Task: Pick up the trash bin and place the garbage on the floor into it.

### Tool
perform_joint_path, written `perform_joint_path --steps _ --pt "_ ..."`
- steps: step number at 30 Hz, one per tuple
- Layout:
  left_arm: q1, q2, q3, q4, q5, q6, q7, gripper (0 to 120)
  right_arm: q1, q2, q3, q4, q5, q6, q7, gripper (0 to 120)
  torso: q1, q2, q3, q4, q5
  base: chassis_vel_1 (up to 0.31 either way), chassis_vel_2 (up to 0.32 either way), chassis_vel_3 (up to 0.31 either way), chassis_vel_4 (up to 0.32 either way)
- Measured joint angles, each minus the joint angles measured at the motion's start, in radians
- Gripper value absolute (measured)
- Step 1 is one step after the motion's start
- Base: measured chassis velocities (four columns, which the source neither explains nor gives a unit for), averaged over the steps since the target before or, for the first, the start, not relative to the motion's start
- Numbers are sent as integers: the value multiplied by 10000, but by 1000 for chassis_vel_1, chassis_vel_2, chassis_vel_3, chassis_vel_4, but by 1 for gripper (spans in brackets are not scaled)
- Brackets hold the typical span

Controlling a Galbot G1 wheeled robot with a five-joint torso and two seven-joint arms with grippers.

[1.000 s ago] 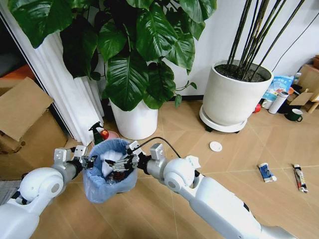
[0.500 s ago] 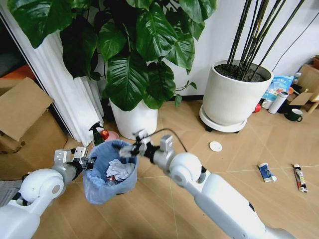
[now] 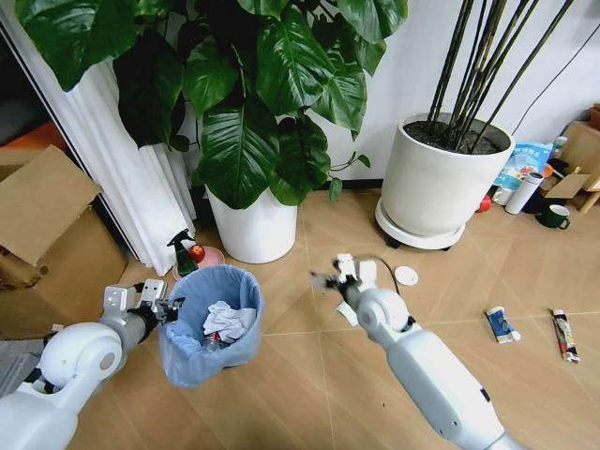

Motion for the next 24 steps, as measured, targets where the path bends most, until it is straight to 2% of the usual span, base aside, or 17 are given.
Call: perform_joint_path --steps 1,5,6,9,18,24 --pt "0 0 0 0 0 0 0 0 0 0 0 0 0 0 0 100 0 0 0 0 0 0 0 0 0" --pt "-8 -18 72 21 31 0 1 0 179 310 660 -2159 -555 520 -407 100 0 0 0 4 1 0 0 0 0" --pt "-8 -18 72 21 31 0 1 0 179 310 660 -2159 -555 520 -407 100 0 0 0 4 1 0 0 0 0" --pt "-44 4 151 58 39 0 12 0 481 498 1131 -3626 -1113 979 -982 100 0 0 0 1 1 0 0 0 0" --pt "-8 15 201 114 130 0 114 0 1639 900 1638 -5812 -1966 1897 -2165 100 0 0 0 4 -1 0 0 0 0" --pt "26 38 208 102 135 0 116 0 1994 1118 1769 -6487 -2121 1920 -2611 100 0 0 0 3 -2 0 0 0 0"
